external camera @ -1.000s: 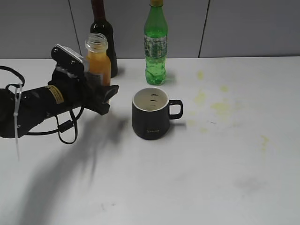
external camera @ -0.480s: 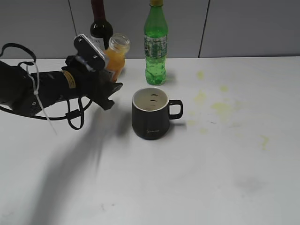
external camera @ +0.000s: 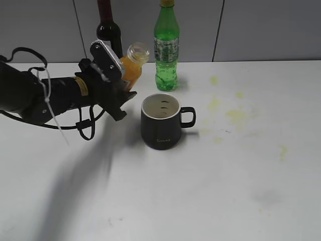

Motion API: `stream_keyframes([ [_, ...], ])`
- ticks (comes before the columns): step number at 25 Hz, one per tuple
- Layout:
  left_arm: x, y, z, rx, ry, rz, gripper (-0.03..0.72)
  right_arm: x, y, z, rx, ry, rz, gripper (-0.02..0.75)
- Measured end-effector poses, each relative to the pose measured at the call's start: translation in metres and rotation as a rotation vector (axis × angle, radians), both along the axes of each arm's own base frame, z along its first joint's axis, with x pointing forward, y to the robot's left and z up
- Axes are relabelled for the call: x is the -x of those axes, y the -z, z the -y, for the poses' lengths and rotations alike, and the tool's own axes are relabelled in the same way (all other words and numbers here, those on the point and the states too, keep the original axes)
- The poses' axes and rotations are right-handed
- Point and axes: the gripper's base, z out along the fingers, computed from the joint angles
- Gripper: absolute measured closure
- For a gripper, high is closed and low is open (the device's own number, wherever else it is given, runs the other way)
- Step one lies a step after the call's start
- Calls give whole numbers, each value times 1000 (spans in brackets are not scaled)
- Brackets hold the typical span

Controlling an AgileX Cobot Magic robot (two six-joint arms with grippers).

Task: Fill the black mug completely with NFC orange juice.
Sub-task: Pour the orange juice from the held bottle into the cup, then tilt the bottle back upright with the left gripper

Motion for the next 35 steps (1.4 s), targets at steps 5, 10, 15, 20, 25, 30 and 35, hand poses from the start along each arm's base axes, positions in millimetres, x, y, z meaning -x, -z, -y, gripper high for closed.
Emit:
stream_keyframes([
  [5, -1, 3, 0, -55, 21, 17, 223, 0, 0, 0, 0, 0, 0, 146],
  [10, -1, 4, -1, -112, 46, 46, 223, 0, 0, 0, 0, 0, 0, 146],
  [15, -7, 10, 0, -149, 47, 63, 223, 0, 0, 0, 0, 0, 0, 146],
  [20, -11, 15, 2, -165, 55, 69, 223, 0, 0, 0, 0, 0, 0, 146],
  [25, -12, 15, 2, -184, 66, 81, 223, 0, 0, 0, 0, 0, 0, 146],
  [30, -12, 16, 2, -222, 86, 102, 223, 0, 0, 0, 0, 0, 0, 146],
  [35, -14, 15, 0, -268, 71, 141, 223, 0, 0, 0, 0, 0, 0, 146],
])
